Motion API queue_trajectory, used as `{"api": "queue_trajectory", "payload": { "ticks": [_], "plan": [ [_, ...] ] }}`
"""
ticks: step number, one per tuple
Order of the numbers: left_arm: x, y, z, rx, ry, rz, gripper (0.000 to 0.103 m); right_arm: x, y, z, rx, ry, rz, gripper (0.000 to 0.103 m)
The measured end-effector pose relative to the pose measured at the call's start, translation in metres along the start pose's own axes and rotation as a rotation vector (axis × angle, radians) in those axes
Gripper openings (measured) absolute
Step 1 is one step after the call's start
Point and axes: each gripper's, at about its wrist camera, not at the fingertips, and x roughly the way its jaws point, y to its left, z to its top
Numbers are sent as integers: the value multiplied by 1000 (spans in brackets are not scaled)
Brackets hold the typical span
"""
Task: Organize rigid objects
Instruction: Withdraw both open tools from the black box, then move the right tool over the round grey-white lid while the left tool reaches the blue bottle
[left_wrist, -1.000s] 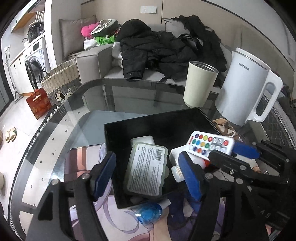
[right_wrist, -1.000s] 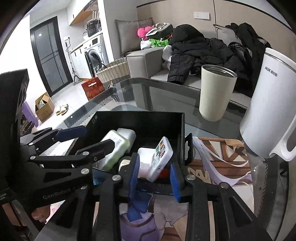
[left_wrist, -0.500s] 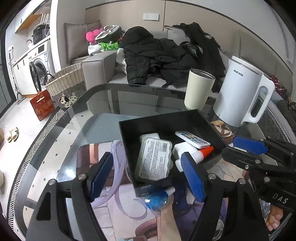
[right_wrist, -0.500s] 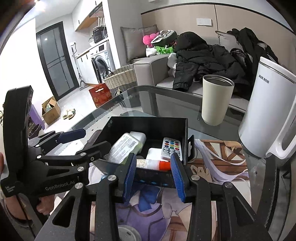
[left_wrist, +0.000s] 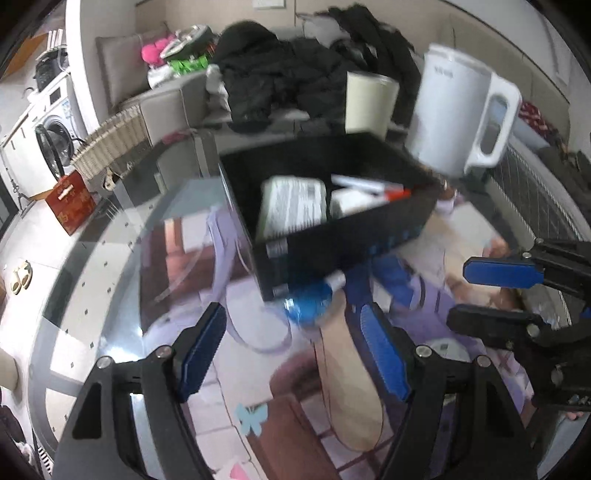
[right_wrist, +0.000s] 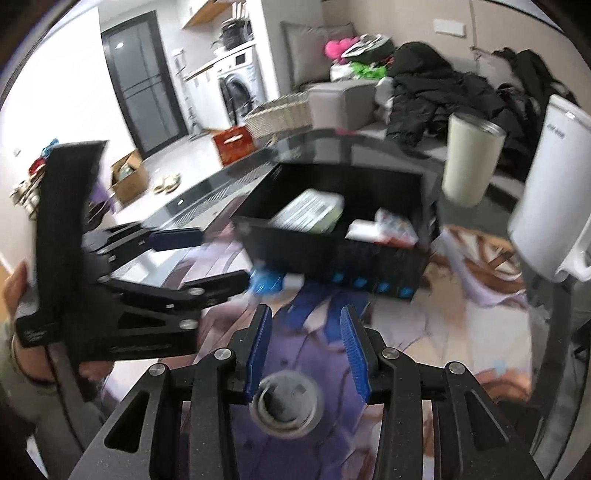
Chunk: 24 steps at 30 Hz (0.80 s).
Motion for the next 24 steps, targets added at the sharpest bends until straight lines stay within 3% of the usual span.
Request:
{"api": "queue_trajectory", "payload": {
  "ticks": [4, 11, 24],
  "plan": [
    [10, -4, -7, 29, 37, 3, 76, 8, 10, -18, -34, 56, 23, 47],
    [19, -8, -8, 30, 67, -11, 76, 27, 27, -42, -100, 140, 39, 48],
    [46, -19, 5, 17, 99, -11, 76, 16, 23, -52, -140, 148, 24, 52]
  ]
}}
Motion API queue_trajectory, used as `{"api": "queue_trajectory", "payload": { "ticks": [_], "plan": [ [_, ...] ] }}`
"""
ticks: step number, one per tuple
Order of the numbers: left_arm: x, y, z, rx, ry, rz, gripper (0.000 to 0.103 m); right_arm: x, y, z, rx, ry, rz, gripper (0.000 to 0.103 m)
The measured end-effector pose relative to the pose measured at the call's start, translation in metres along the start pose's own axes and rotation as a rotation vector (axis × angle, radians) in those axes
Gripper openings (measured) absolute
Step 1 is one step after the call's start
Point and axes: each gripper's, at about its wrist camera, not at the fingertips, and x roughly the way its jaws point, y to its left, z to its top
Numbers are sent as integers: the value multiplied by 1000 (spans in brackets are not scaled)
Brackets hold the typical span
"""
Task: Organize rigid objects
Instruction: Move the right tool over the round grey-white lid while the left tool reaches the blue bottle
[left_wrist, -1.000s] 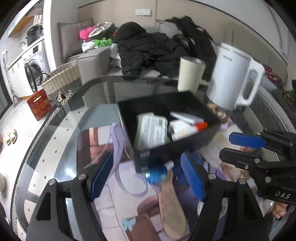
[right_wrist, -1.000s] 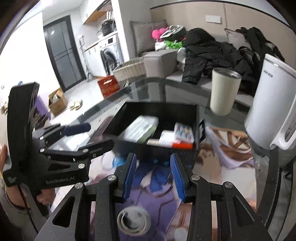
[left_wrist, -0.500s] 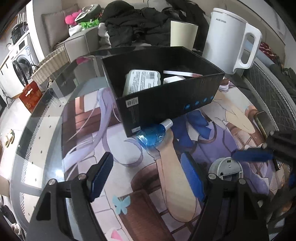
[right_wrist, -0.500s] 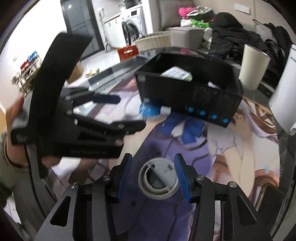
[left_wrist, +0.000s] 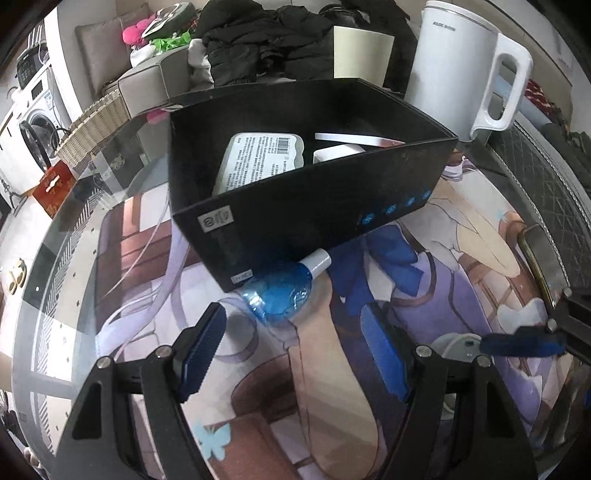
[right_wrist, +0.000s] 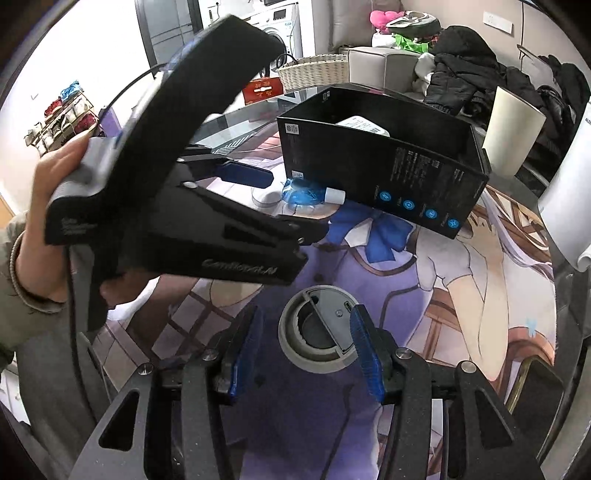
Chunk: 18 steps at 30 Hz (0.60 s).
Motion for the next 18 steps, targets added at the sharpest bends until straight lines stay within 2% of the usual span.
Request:
{"api": "queue_trajectory", "payload": {
  "ticks": [6, 9, 11, 16, 18],
  "plan": [
    [7, 0, 6, -10, 1, 11, 76, -1, -4, -1, 13, 7, -18, 72],
    [8, 0, 8, -17, -1, 10, 74, -1, -12, -2, 33, -2, -29, 73],
    [7, 0, 7, -14, -2, 5, 69, -1, -15, -2, 35, -5, -32, 73],
    [2, 0, 7, 0, 0, 2, 37, -2, -26, -1, 62, 13, -78, 73],
    [0, 1, 5, -1, 8, -3, 34, -2, -32, -2, 86, 14, -93, 73]
  ]
}}
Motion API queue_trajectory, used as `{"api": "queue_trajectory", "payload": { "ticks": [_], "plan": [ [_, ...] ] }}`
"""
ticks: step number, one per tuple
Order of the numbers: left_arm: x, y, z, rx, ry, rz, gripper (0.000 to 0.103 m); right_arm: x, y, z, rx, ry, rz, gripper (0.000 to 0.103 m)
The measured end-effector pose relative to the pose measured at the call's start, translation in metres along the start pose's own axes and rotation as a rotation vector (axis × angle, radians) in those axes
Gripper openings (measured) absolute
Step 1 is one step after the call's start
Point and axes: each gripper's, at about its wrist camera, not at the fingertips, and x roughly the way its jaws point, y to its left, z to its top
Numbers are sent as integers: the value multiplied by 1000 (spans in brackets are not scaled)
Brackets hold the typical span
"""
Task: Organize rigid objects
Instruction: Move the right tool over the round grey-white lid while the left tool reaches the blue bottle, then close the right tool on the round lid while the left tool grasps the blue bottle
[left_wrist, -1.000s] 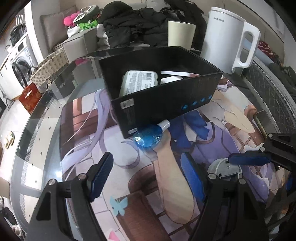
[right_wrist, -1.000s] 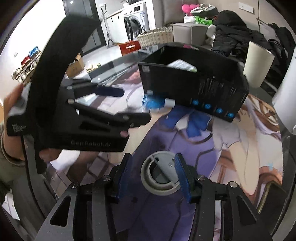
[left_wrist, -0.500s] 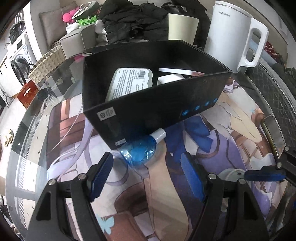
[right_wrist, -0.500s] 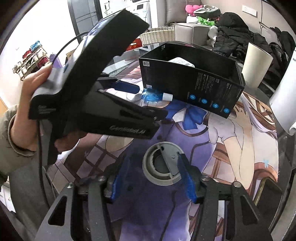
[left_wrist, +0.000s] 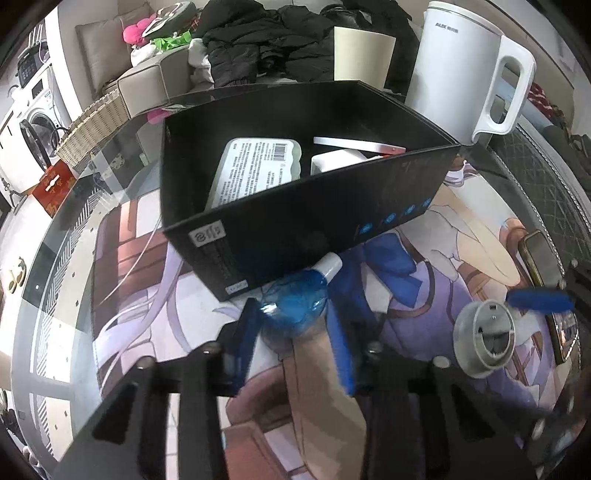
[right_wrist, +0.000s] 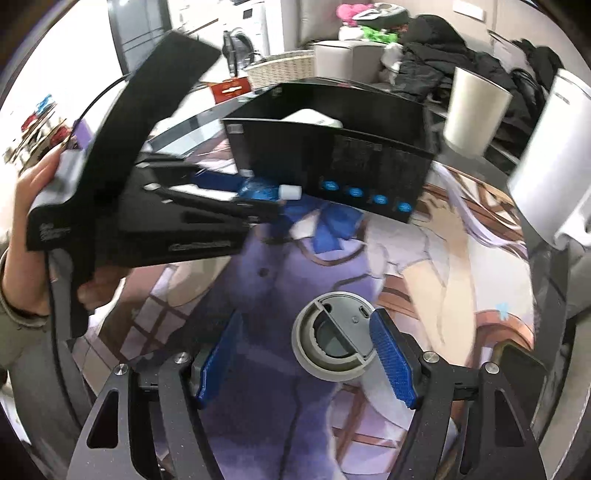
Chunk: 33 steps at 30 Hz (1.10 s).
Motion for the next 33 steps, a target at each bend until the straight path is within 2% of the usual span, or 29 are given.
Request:
{"api": "queue_trajectory", "payload": {
  "ticks": [5, 7, 8, 9, 11, 14, 20, 23, 29, 32, 33],
  "plan": [
    [-7, 0, -9, 11, 14, -12, 29, -1, -18, -3, 66, 19, -48, 77],
    [-9, 1, -13, 11, 16, -14, 28, 3, -22, -6, 95, 41, -19, 77],
    [-11, 2, -15, 10, 19, -19, 28, 6, -23, -7, 103, 53, 0, 72],
    [-13, 3, -17, 8, 21, -26, 28, 9, -23, -8, 106, 62, 7, 59],
    [-16, 3, -22, 3, 26, -37, 28, 9, -18, -6, 78, 52, -25, 50],
    [-20, 5, -30, 1, 27, -44, 28, 12, -13, -1, 79, 51, 8, 50],
    [-31, 6, -46, 4, 29, -64, 28, 19, 2, 8, 59, 45, 15, 50],
    [-35, 7, -46, -9, 18, -92, 28, 20, 8, 11, 45, 41, 8, 50],
    [-34, 2, -38, 10, 0, -74, 30, 20, 11, 12, 35, 34, -6, 50],
    [-31, 1, -36, 19, 1, -63, 37, 19, 8, 12, 36, 32, -9, 51],
    [-30, 0, -36, 20, -1, -59, 50, 19, 7, 12, 37, 31, -8, 51]
  ]
}}
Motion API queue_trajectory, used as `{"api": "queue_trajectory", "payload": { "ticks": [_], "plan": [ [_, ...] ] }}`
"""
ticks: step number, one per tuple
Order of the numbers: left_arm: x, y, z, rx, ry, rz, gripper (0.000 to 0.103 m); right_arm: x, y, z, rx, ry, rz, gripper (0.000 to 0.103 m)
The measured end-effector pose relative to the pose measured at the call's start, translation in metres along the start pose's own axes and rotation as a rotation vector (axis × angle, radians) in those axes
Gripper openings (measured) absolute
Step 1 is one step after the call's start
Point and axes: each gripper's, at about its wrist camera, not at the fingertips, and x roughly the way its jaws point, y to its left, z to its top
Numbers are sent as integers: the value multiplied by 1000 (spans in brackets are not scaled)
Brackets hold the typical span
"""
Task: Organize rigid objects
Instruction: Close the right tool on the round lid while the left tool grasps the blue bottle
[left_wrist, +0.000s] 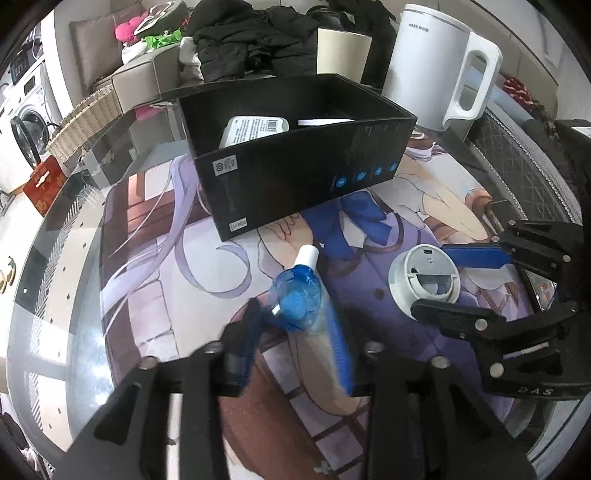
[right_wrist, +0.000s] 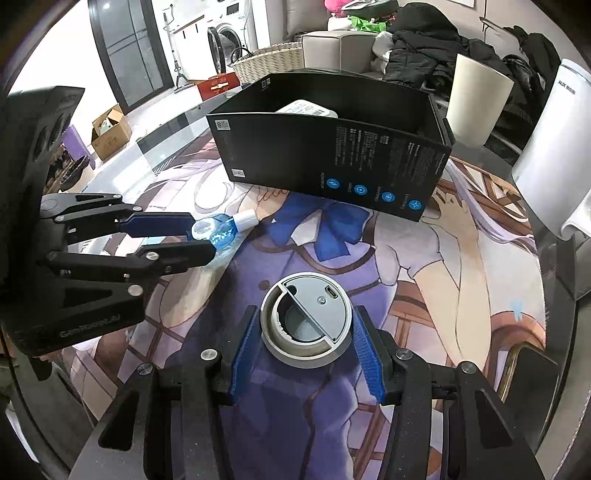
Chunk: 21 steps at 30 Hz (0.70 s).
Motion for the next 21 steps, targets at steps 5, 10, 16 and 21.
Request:
{"api": "queue_trajectory", "payload": {
  "ticks": [5, 10, 16, 21],
  "plan": [
    [4, -2, 3, 4, -4, 22, 55, -1, -1, -2, -4, -1, 5, 52],
    [7, -3, 4, 0, -2, 28, 55, 0, -1, -3, -10, -1, 4, 52],
    [10, -5, 5, -2, 2, 30, 55, 2, -1, -4, -14, 0, 3, 53],
    [10, -6, 5, 6, 6, 41, 37, 2, -1, -4, -19, -3, 0, 53]
  ]
}}
